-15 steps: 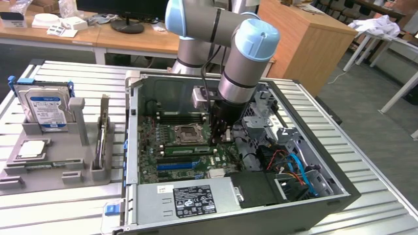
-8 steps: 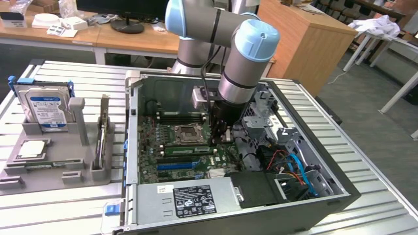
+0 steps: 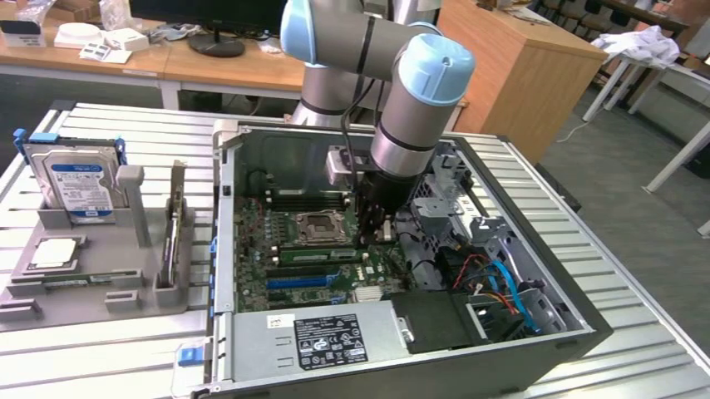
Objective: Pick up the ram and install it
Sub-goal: 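Press down the ram until it locks into place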
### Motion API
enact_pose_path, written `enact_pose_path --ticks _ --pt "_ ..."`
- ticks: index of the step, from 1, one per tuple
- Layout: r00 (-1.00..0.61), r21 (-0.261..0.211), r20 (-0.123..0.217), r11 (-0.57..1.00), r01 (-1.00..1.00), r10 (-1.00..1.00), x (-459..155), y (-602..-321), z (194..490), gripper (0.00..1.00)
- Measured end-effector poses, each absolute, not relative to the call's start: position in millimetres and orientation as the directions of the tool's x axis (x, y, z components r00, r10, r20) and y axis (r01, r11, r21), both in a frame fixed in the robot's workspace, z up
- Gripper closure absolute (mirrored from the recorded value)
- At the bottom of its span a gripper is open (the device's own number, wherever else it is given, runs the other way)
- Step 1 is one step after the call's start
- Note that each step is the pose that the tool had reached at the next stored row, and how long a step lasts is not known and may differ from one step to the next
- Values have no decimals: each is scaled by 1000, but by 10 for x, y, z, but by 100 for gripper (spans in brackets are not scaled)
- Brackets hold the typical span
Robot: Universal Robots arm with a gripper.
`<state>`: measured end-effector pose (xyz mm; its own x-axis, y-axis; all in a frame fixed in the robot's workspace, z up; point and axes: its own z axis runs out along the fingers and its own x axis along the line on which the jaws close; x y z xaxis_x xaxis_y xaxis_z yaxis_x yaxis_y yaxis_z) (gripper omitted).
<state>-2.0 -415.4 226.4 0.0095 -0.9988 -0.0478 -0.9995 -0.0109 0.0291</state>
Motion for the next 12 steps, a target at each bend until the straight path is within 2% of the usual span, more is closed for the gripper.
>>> enact_pose_path --ticks 12 --pt "9 29 -48 -11 -1000 -999 -20 -4154 2254 89"
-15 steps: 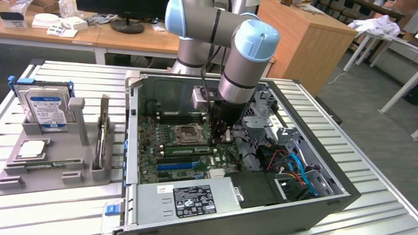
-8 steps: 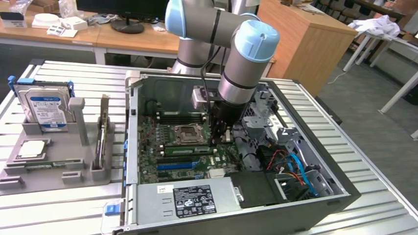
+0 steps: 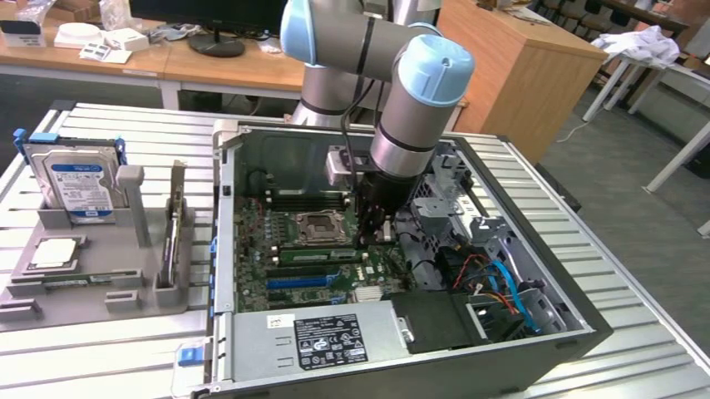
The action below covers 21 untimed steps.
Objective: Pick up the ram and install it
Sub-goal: 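Press down the ram until it locks into place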
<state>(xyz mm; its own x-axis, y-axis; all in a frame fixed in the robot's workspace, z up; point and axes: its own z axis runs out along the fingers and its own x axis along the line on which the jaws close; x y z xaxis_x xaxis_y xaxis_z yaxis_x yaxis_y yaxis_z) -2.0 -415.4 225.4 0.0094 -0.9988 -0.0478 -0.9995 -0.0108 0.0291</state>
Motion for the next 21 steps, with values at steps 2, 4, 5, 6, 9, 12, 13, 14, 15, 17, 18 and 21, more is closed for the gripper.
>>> enact_pose_path --ticks 2,4,5,6,9,12,13,14,15,17,18,21 --pt "9 29 -48 -11 -1000 -999 -20 -4154 2254 89" --pt "10 29 -48 -11 -1000 -999 -20 -4154 2248 89" --pt "10 29 -48 -11 -1000 -999 -20 -4154 2247 89" --pt "9 29 -48 -11 -1000 -999 -21 -4154 2247 89" --pt "9 29 -48 -11 -1000 -999 -21 -4154 2246 89" --pt "10 28 -48 -11 -1000 -999 -20 -4154 2240 89" --pt "10 28 -48 -11 -1000 -999 -20 -4154 2240 89" --pt "9 28 -48 -11 -1000 -999 -21 -4154 2240 89" --pt "9 28 -48 -11 -1000 -999 -21 -4155 2240 89" --pt "9 28 -48 -11 -1000 -999 -21 -4154 2240 89" --pt "10 28 -48 -11 -1000 -999 -20 -4154 2237 89" --pt "9 26 -48 -11 -1000 -999 -21 -4155 2230 89"
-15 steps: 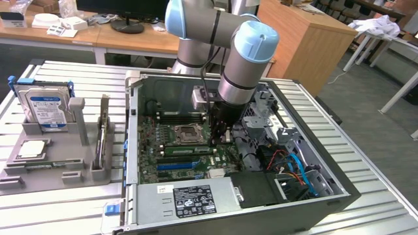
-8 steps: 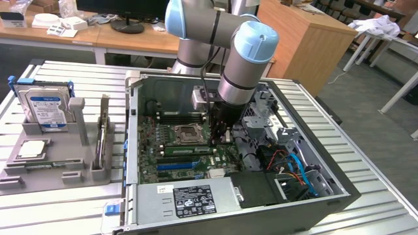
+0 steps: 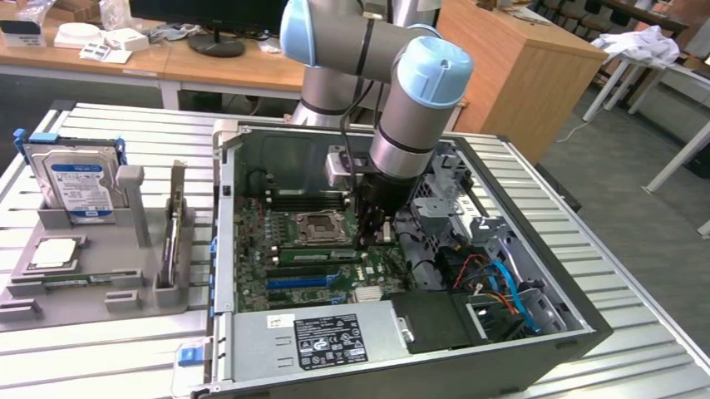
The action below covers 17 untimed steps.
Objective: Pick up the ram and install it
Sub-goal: 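Press down the ram until it locks into place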
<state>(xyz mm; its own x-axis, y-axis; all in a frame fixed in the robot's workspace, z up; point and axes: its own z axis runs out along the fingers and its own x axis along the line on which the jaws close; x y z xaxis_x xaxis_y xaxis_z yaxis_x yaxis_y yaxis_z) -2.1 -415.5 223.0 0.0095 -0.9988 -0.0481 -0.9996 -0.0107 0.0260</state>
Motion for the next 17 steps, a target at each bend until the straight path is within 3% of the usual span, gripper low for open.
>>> enact_pose_path --ticks 17 --pt "10 27 -48 -11 -1000 -999 -21 -4154 2373 89"
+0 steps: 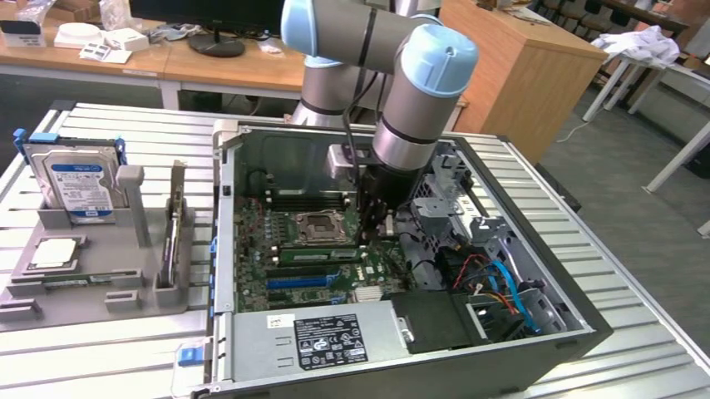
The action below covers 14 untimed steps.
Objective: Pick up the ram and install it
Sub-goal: 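Press down the ram until it locks into place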
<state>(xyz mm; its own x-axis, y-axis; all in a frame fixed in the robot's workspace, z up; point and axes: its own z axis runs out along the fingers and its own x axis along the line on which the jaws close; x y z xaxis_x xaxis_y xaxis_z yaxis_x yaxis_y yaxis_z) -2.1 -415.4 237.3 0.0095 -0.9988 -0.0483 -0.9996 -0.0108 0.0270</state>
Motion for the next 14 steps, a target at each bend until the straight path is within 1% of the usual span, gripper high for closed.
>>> enact_pose_path --ticks 14 --pt "10 27 -48 -11 -1000 -999 -24 -4154 2389 89"
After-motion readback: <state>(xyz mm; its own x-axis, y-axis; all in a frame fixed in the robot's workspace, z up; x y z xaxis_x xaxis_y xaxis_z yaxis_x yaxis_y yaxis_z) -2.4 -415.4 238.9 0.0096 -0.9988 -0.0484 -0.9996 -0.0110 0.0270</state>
